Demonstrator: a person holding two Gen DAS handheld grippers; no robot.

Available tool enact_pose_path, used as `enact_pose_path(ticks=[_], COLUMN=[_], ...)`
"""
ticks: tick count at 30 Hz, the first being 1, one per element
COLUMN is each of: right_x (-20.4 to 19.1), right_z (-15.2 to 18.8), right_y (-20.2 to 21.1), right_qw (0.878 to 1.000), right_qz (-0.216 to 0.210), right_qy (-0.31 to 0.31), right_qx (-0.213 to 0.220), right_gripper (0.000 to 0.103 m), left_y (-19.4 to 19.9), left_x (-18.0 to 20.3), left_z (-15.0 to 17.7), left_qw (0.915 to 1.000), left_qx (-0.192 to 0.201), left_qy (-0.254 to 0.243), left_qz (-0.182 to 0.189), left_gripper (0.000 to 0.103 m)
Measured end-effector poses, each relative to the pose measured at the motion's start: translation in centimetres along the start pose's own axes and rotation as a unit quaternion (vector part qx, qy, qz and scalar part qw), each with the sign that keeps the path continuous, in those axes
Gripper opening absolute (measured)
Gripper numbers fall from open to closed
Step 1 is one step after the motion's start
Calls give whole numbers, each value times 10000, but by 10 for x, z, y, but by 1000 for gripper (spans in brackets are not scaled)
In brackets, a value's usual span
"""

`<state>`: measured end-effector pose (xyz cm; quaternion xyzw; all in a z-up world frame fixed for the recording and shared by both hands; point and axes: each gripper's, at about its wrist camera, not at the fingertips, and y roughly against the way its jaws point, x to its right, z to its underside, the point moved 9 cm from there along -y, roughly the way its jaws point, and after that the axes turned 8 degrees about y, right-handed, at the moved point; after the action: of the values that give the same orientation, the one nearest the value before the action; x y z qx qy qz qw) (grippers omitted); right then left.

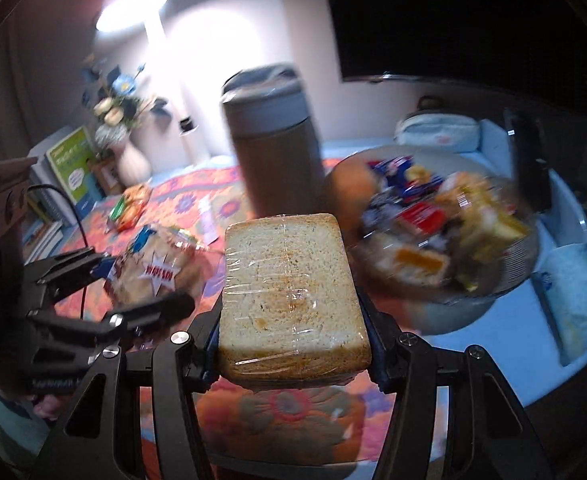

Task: Organize snacks
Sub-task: 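Carry both snacks to the glass plate and open both tools over it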

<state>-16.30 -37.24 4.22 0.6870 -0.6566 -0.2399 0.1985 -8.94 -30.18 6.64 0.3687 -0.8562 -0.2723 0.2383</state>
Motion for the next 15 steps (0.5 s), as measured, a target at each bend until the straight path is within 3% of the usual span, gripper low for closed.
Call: enact_pose_path(ticks=[4,9,15], right_x=[50,109,160], right_z=[-20,-51,-90], right_y=[10,0,-38], right_qw=[9989,9964,9943], right_qz=[375,350,415], right_qy=[-233,-737,-978], right_qx=[171,228,16], right_gripper=[55,55,55], left_y=[-14,-41,-87], left_x=[41,82,99], left_z=[-25,-54,-82], left_qw=[9998,9996,9988], left_qx=[53,113,172], left_qy=[-169,-230,-200], left_qz=[38,83,-407], left_gripper=[61,61,61])
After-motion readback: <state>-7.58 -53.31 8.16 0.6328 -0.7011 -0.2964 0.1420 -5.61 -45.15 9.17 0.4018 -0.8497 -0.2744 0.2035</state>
